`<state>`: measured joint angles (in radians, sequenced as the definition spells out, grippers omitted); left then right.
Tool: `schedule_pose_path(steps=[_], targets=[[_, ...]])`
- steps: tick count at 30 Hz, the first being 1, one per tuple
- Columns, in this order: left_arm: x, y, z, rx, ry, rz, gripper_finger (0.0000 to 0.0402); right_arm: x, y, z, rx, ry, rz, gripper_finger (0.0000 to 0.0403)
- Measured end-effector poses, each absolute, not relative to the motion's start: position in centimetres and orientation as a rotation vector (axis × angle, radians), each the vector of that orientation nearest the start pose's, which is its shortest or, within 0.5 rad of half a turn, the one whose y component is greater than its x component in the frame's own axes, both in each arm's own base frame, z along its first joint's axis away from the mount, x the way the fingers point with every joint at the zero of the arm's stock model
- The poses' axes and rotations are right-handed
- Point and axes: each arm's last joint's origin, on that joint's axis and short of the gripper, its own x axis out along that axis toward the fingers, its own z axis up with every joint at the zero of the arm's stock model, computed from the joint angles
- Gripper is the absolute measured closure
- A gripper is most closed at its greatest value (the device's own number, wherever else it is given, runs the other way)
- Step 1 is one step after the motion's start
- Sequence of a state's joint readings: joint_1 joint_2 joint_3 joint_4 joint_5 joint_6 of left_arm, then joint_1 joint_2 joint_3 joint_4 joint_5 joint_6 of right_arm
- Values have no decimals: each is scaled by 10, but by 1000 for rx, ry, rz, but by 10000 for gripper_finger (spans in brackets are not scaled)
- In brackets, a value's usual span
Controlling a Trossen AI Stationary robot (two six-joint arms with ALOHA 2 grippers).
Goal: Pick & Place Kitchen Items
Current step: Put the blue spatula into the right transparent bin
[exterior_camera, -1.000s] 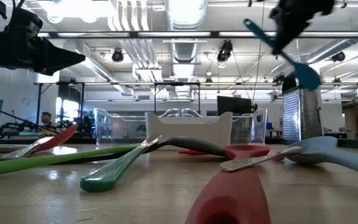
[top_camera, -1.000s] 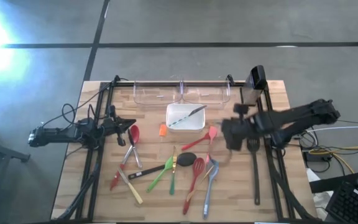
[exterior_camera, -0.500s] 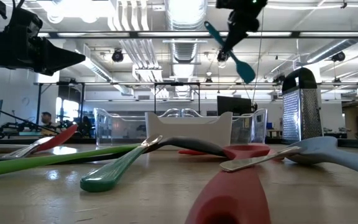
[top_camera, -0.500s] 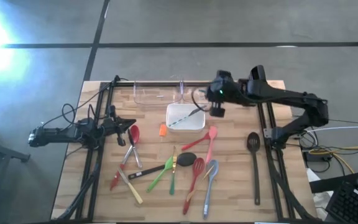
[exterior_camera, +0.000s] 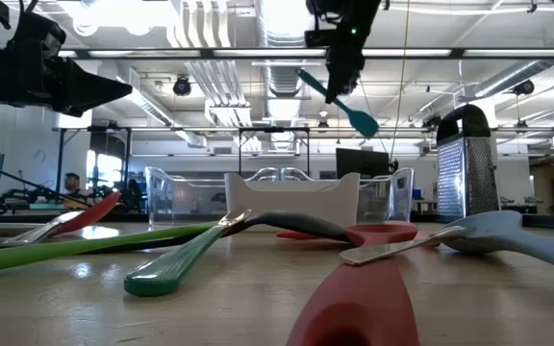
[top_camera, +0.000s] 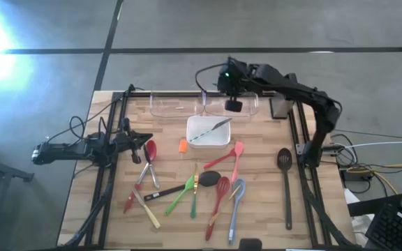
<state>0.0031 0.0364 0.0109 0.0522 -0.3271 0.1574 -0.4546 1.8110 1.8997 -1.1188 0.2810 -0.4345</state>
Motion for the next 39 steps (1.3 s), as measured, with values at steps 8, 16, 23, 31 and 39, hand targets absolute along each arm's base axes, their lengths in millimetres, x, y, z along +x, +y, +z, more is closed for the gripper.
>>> schedule_pose_path(steps=[8,16,23,31,39], targets=[[98,10,169,151,-1,332,384,341,-212,335,-117,1286,-386,390],[98,10,169,151,0,332,383,358,-237,292,-13,1454,-311,390],[98,10,169,151,0,332,385,365,-252,256,115,1540,-214,390],[98,10,169,152,-1,332,385,370,-268,230,145,1577,-207,390],[98,10,169,151,0,332,383,369,-281,212,181,1578,-205,390]])
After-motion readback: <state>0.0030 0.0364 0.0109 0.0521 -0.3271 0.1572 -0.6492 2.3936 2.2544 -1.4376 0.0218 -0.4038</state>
